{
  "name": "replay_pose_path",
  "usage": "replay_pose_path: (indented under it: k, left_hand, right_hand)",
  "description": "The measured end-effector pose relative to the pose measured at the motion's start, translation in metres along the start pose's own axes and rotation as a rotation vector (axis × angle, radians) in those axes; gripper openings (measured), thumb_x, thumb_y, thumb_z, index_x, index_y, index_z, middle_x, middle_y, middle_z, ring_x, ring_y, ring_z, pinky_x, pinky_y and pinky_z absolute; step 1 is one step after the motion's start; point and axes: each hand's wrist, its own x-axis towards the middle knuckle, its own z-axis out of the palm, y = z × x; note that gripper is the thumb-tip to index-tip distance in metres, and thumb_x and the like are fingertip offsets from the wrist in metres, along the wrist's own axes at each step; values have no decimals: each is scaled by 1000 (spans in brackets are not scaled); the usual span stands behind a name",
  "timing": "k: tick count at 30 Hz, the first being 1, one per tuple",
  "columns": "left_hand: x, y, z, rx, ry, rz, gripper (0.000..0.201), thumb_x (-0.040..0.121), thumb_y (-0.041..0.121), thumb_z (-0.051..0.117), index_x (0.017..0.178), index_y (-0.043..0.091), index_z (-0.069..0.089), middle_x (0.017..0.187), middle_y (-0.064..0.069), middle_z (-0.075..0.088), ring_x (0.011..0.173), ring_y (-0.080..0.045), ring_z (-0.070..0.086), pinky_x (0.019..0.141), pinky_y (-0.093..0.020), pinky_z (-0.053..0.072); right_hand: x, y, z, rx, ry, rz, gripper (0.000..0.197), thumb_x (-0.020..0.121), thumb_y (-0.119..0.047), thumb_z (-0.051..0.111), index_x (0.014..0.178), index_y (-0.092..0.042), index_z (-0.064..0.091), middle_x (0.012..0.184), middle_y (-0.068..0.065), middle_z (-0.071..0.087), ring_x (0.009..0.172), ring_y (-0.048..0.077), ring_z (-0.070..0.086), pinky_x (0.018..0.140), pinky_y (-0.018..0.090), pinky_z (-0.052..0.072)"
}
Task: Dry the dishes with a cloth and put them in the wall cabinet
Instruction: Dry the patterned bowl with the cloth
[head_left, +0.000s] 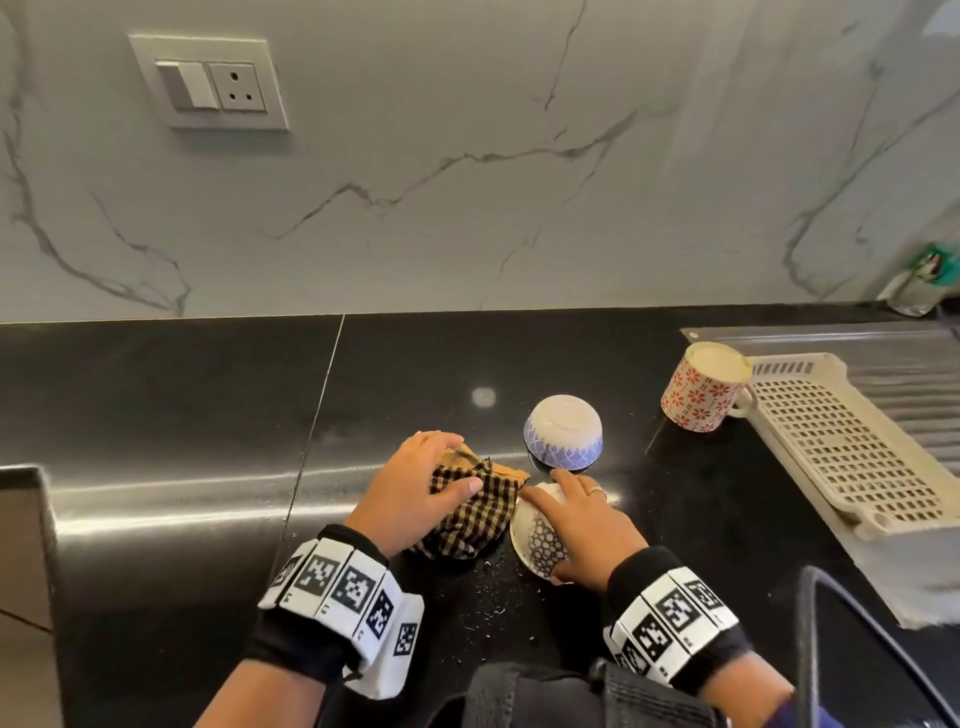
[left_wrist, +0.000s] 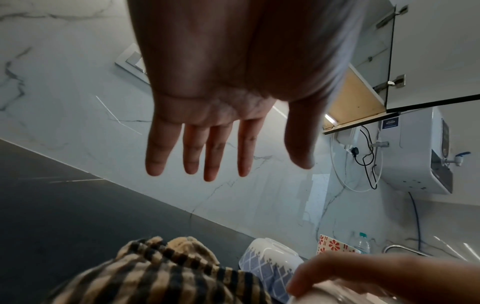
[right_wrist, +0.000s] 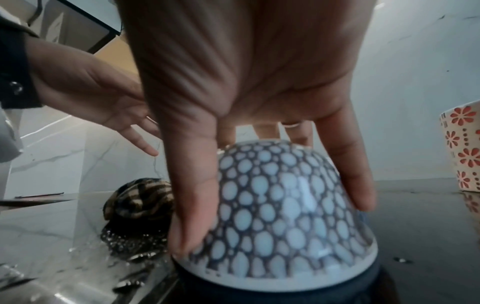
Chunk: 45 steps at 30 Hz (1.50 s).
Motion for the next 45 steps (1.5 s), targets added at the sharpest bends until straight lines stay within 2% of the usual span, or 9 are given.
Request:
replay_pose_path:
  k: [7,15,19,22,28,32,37,41,45]
  left_hand:
    - [-7,3,1,-111,136,120,45,89,28,59,132,19,45,134,6,49,119,0,40,97,-12,28]
    - [-11,6,2,-327,105,225,82,60,81,50,130,40,35,136,22,40,130,11,29,102,-4,22]
    - [-13,6,-1,-448,130,338,45,76,48,58,119,39,50,127,26,53,129,10,34,116,-20,13]
    - [-20,2,-7,-514,155,320,25,78,31,61,102,37,63,100,43,59,111,20,46,110,-10,22]
    - [-35,-18,-26,-766,261,295,16,77,17,64,90,10,72,86,-6,72,83,-11,64,77,-24,51]
    - [-43,-39,-41,-916,371,201,20,76,9,57,92,5,68,83,-2,74,82,-10,67,73,-17,50]
    - [-48,-61,-45,-996,418,102,20,80,8,59,98,5,67,90,-6,73,89,-14,67,75,-18,51]
    - [-50,-69,-43,-1076,412,37,21,83,10,57,102,7,66,97,-8,72,96,-18,65,79,-20,52]
    - [-48,-72,-43,-1132,405,7,29,77,19,55,101,6,66,96,-7,72,96,-18,65,88,-27,50]
  right_hand:
    - [-9,18,-7,357,168,14,80,69,-23,77,134,-33,32,134,1,33,128,24,31,107,36,33]
    - [-20,-3,-62,1693,177,66,49,66,-36,63,111,-20,50,112,15,57,95,32,63,72,47,58]
    - [-9,-29,-63,1935,5,47,56,70,-45,57,115,-11,56,112,21,65,90,33,68,72,42,59]
    - [-1,-48,-58,1992,-116,17,66,72,-51,53,122,-7,54,115,22,64,86,27,69,72,40,59]
    - [15,-66,-45,1809,-61,59,56,90,-57,32,113,-12,55,101,14,68,88,27,66,80,40,54]
    - [26,-71,-19,636,136,-88,53,91,-34,56,137,-16,38,138,6,45,130,24,40,103,28,34]
    - [46,-95,13,-56,-67,-103,88,81,-46,64,147,-40,6,156,7,-16,143,34,-11,111,59,6]
    - [61,-103,17,-36,-76,10,73,87,-35,59,145,-38,15,156,9,-7,142,38,3,109,58,23]
    - [63,-99,4,-9,102,-39,34,91,-10,43,124,-18,44,138,9,42,124,27,47,86,32,41]
